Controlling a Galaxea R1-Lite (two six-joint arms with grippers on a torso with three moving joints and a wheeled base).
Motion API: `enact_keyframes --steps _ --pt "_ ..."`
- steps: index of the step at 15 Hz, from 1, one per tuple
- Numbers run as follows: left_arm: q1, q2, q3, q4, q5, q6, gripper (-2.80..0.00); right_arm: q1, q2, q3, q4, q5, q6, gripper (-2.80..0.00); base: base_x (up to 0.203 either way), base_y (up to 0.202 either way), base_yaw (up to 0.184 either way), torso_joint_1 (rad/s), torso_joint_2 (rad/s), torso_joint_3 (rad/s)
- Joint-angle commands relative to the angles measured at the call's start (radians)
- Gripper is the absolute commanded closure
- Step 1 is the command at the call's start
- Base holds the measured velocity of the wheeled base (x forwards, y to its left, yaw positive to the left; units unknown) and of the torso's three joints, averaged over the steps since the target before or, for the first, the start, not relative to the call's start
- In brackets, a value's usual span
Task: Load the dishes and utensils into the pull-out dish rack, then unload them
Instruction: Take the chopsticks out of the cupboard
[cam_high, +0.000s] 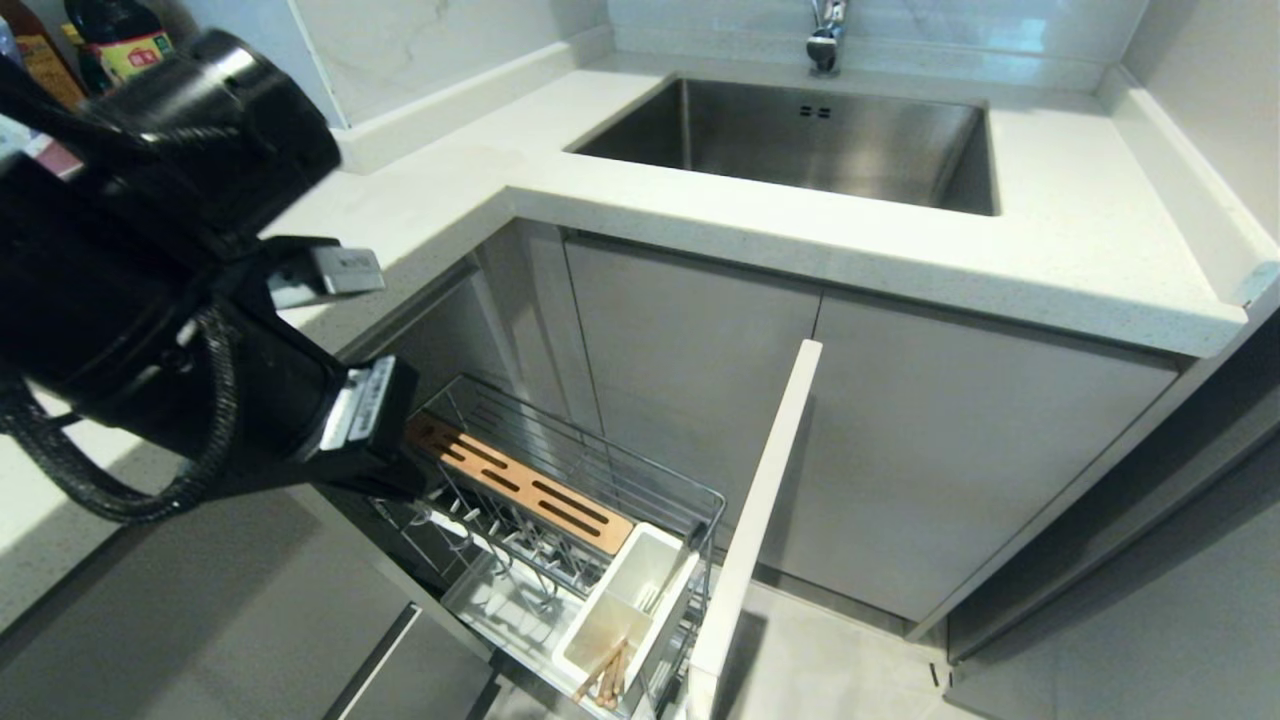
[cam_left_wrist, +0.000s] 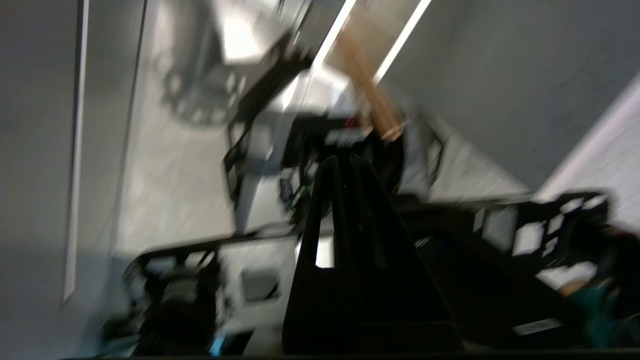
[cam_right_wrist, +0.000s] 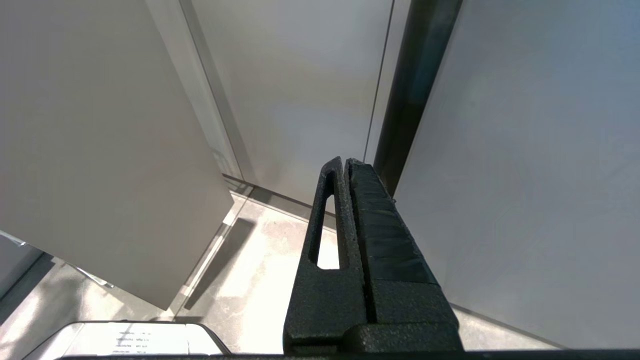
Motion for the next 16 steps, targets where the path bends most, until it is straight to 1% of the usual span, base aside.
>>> enact_keyframes --steps 1,2,3,5,7,9,14,16 --pt "0.0 0.121 -0.002 0.051 -0.009 0.011 0.0 0.0 0.0 0.0 0.0 0.0 -0.001 0.0 0.0 0.0 0.0 0.0 0.0 0.0" --pt "0.001 0.156 0.001 0.062 -0.019 0.017 0.0 0.0 0.0 0.0 0.0 0.0 -0.001 0.0 0.0 0.0 0.0 0.0 0.0 0.0" --pt "0.001 0.198 0.008 0.064 -0.026 0.02 -2.8 0.0 0.0 0.0 0.0 0.0 -0.001 0.0 0.0 0.0 0.0 0.0 0.0 0.0" --pt "0.001 0.274 0.014 0.059 -0.049 0.021 -2.8 0.0 0.0 0.0 0.0 0.0 -0.001 0.0 0.0 0.0 0.0 0.0 0.0 0.0" --pt "0.004 0.344 0.014 0.053 -0.095 0.022 -2.8 0.0 0.0 0.0 0.0 -0.001 -0.001 0.0 0.0 0.0 0.0 0.0 0.0 0.0" --pt "0.009 0.411 0.015 0.053 -0.105 0.023 -2.8 0.0 0.0 0.0 0.0 0.0 -0.001 0.0 0.0 0.0 0.0 0.0 0.0 0.0" --pt "0.029 0.54 0.011 0.041 -0.116 0.048 -2.8 0.0 0.0 0.0 0.0 0.0 -0.001 0.0 0.0 0.0 0.0 0.0 0.0 0.0" --pt "0.027 0.57 0.008 0.039 -0.161 0.049 -2.8 0.0 0.0 0.0 0.0 0.0 -0.001 0.0 0.0 0.0 0.0 0.0 0.0 0.0"
